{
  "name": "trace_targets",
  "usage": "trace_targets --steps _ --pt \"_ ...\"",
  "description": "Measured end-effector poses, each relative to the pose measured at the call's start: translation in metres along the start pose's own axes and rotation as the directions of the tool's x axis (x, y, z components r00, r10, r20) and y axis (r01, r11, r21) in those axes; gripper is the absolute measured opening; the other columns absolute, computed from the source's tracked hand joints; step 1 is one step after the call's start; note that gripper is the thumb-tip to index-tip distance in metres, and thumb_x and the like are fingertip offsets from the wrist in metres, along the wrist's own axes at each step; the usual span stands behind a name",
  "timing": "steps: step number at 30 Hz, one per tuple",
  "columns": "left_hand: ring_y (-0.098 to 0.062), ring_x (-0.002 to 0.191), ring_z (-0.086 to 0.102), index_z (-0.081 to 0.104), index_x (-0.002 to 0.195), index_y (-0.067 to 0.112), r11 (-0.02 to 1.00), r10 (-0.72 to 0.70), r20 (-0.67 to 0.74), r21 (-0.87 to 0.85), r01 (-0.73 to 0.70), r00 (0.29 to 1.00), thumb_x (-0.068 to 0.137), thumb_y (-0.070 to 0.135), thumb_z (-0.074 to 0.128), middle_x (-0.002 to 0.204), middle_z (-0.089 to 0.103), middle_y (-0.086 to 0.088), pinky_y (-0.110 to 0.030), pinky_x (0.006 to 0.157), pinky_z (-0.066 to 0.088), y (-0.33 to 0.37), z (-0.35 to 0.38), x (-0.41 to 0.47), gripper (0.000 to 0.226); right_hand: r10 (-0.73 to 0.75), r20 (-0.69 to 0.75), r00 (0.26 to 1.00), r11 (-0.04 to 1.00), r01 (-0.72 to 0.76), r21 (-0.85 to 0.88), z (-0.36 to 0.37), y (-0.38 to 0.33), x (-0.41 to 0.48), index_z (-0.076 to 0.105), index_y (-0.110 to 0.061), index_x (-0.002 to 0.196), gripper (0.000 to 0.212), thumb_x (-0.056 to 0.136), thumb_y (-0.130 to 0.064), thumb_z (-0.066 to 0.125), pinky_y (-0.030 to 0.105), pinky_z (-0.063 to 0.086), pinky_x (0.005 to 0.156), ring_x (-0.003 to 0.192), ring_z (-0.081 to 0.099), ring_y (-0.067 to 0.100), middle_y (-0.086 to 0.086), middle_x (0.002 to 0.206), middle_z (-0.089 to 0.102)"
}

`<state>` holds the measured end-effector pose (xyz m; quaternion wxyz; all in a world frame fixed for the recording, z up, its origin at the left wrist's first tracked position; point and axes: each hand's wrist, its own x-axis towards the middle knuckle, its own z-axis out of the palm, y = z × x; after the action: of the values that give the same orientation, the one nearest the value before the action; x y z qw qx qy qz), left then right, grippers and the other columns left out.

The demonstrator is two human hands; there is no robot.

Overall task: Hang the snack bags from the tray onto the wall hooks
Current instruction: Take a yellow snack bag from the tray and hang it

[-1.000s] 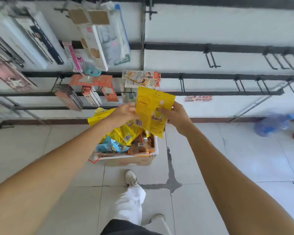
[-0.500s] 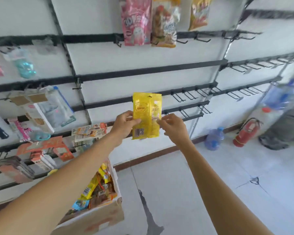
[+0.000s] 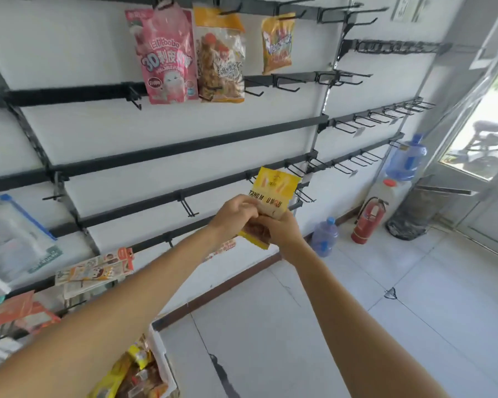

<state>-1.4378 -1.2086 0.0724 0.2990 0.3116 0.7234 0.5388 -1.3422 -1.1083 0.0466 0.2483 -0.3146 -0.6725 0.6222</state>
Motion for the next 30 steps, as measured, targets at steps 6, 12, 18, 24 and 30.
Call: trace_targets --steps 6,12,18,24,30 --pt "-0.022 0.116 0.049 0.054 0.117 0.024 0.987 -0.156 0.006 -0.046 0.156 0.988 0.076 0.038 0.063 0.13 0.054 -0.003 -0.036 0.096 0.037 -0.003 -0.017 0.047 0.045 0.069 0.023 0.997 0.986 -0.072 0.147 -0.045 0.007 0.023 0.064 -0.005 0.115 0.025 0.09 0.001 0.065 0.031 0.06 0.072 0.089 0.071 0.026 0.011 0.105 0.073" --pt "-0.035 0.104 0.069 0.065 0.12 0.01 0.998 -0.034 0.281 -0.037 0.046 0.959 0.092 0.013 0.067 0.113 0.072 -0.014 -0.05 0.1 0.051 0.011 0.011 0.084 0.028 0.0 -0.024 1.0 0.988 0.004 0.157 -0.088 0.002 0.043 0.063 0.004 0.122 0.033 0.09 -0.004 0.068 0.036 0.058 0.084 0.101 0.07 0.032 0.019 0.115 0.071" --pt "-0.032 0.099 0.071 0.065 0.116 0.007 0.994 0.09 0.191 -0.082 -0.075 0.977 0.087 0.007 0.071 0.11 0.072 -0.016 -0.042 0.093 0.056 0.037 0.043 0.11 0.03 -0.015 0.009 1.0 0.992 0.014 0.129 -0.131 -0.002 0.074 0.067 -0.001 0.118 0.035 0.088 -0.018 0.073 0.035 0.058 0.088 0.099 0.071 0.026 0.014 0.112 0.074" --pt "-0.013 0.089 0.073 0.064 0.114 0.015 0.969 0.222 0.192 0.067 -0.238 0.956 0.094 0.012 0.065 0.104 0.074 -0.001 -0.021 0.079 0.057 0.077 0.065 0.15 0.02 -0.109 0.029 0.994 0.984 0.104 0.144 -0.17 -0.017 0.126 0.071 -0.006 0.111 0.024 0.088 -0.014 0.073 0.041 0.057 0.093 0.101 0.072 0.031 0.012 0.107 0.075" --pt "-0.017 0.098 0.07 0.051 0.13 0.021 0.947 0.312 -0.003 0.079 -0.311 0.95 0.095 0.026 0.064 0.109 0.072 -0.002 -0.034 0.087 0.057 0.156 0.076 0.206 0.038 -0.201 0.162 0.966 0.974 0.18 0.137 -0.215 -0.042 0.182 0.071 -0.013 0.112 0.021 0.091 -0.012 0.069 0.026 0.058 0.077 0.093 0.074 0.02 0.005 0.104 0.077"
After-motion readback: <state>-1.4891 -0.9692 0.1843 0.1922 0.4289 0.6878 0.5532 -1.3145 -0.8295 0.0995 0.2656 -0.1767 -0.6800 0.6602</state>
